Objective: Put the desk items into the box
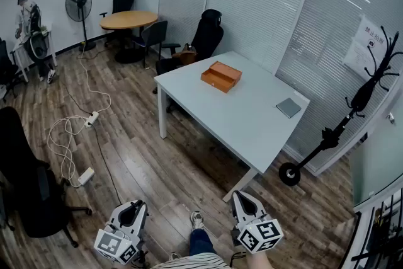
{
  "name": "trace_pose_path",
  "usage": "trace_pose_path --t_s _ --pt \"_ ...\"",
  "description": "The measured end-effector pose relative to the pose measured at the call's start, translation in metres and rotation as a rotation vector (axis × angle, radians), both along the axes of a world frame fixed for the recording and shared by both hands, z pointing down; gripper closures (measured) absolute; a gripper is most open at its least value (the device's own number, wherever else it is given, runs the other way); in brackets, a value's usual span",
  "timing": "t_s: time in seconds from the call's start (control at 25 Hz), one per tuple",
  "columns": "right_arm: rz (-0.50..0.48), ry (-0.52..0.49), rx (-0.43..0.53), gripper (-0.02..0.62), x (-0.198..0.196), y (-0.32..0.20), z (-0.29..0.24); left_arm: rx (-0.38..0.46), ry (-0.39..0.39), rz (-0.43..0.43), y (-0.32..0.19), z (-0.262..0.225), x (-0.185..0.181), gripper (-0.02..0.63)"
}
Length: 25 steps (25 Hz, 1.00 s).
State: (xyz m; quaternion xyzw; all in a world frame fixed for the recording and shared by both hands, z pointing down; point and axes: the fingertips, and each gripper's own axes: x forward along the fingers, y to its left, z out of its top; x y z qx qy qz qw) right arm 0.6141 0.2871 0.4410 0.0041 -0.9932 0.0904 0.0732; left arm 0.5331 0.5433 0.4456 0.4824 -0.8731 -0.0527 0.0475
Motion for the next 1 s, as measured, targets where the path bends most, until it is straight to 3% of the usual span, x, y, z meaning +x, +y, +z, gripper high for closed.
trace_pose_path --t_s 0.52,1.0 --pt "0.004 -0.001 0.010 0.570 -0.040 -0.024 -0.001 -0.002 0.017 -0.015 -0.015 0.005 -0.035 0.554" --pt "-0.012 0.040 -0.002 0.568 -0.144 -0.113 0.003 -0.033 0.024 -0.035 -0.093 -0.005 -0.132 0.554"
